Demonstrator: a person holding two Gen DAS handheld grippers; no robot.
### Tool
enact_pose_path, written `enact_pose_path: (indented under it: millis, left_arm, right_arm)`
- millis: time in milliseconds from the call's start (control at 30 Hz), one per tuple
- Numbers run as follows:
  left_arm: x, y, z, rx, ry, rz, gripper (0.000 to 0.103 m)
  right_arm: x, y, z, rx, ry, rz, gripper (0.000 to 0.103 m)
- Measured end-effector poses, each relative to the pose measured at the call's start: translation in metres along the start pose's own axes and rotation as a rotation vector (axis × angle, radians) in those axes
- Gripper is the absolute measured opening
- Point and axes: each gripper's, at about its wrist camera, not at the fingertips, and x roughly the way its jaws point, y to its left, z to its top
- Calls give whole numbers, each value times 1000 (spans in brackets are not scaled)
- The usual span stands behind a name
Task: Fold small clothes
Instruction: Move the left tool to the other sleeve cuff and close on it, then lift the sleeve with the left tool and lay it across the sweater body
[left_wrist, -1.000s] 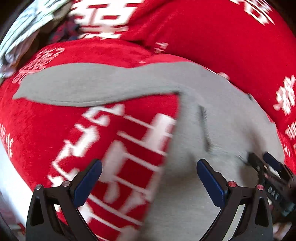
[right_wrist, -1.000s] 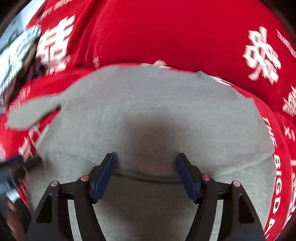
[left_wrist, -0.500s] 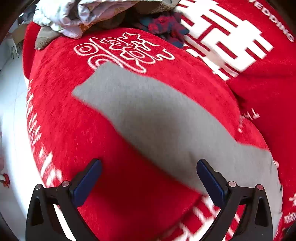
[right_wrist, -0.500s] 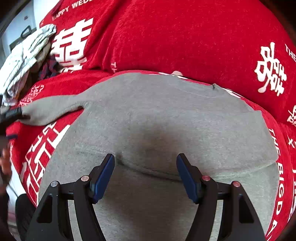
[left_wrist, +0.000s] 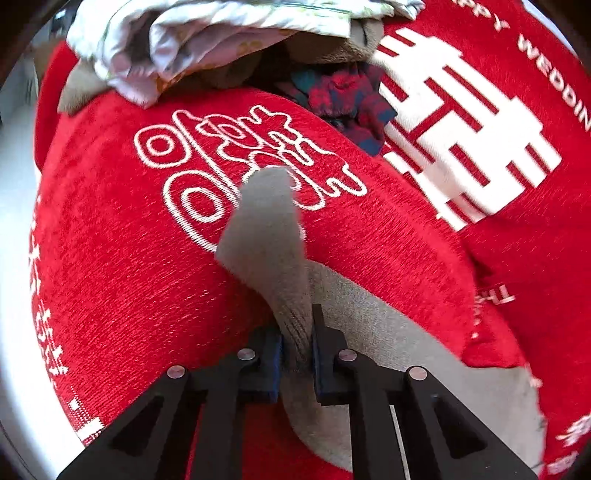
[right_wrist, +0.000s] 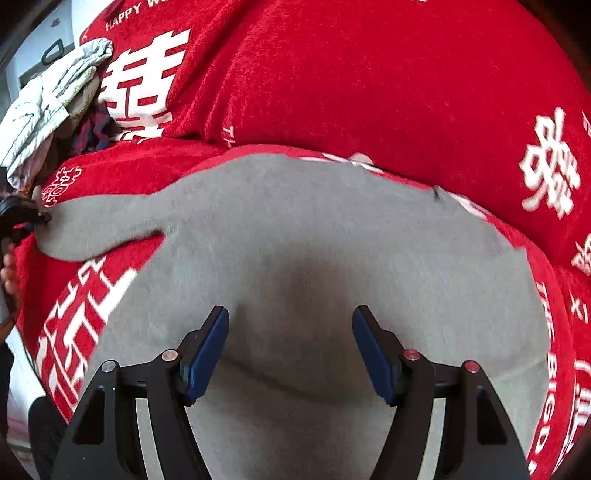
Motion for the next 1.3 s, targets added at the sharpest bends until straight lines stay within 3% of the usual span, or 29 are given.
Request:
enact_pose_path:
  millis: [200,333,400,467,567,767,1033,1300]
  left_arm:
    - [-30,-7,-2,89,-113,47,13]
    - [-40,-12,-2,126,-134,51,13]
    - [-43,-11,-1,123,-133,43,13]
    - [-46,-11,1,133,-128,34,13]
    - [-50,-18,1,152,-126,31,13]
    - [-64,-50,-7,212,-118,25,13]
    - [-81,-107,-27,298,-84,1,13]
    - [-91,-165,-63,395,-47,-2,13]
  right_arm:
    - [40,45,58,-86,19,13,73]
    - [83,72,91,-97,65,-60,73]
    - [104,85,97,-93,129,-59,73]
    - [110,99,98,-99,141,-10,73]
    - [94,108,98,-80,136,200,72]
    - [49,60,74,-63,59,52,72]
    - [9,-34,10,70,73,9,72]
    - [-9,-68,-34,113,69,-4,72]
